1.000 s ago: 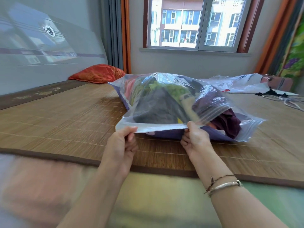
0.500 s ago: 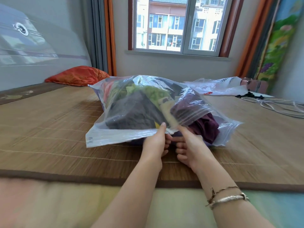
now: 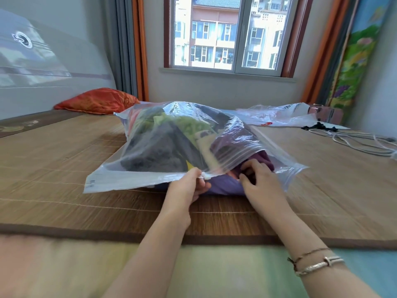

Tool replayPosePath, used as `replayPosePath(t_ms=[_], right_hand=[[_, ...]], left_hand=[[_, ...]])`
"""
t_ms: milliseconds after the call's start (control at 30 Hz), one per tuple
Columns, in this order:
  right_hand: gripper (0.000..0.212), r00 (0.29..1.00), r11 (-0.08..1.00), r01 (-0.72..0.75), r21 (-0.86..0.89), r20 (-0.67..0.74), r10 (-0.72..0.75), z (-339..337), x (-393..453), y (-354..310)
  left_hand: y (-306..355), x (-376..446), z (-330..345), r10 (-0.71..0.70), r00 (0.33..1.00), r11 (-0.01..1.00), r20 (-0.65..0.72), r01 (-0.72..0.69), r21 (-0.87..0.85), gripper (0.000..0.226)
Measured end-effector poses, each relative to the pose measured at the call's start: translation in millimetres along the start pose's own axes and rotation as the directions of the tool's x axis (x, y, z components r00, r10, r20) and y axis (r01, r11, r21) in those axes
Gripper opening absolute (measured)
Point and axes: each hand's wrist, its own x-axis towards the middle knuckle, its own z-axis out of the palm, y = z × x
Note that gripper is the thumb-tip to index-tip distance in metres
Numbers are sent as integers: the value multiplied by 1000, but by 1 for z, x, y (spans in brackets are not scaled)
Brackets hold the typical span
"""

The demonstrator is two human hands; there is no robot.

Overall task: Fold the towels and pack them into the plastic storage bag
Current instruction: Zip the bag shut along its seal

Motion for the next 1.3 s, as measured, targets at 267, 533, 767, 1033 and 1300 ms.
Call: replayPosePath(t_ms=[267, 533, 767, 1033, 1300], right_hand=[[31, 943, 984, 140, 107, 288, -165, 7, 6, -17], [32, 757, 966, -116, 229, 650, -63, 14, 40, -43], [31, 784, 987, 119, -108, 620, -27, 29, 35, -27], [18, 973, 979, 37, 202, 218, -82, -6, -24, -27], [28, 998, 982, -46, 182, 39, 40, 4, -28, -64]], left_hand=[[-10, 14, 8, 88, 996, 996, 14, -89, 11, 36], [-17, 3, -14, 220, 974, 973, 51, -222, 55, 47], [-26, 4, -31, 150, 978, 981, 142, -165, 102, 45], [-17, -1, -29, 81, 996, 996, 45, -80, -30, 37], [-8, -7, -25, 38, 995, 994, -94, -47, -100, 32]])
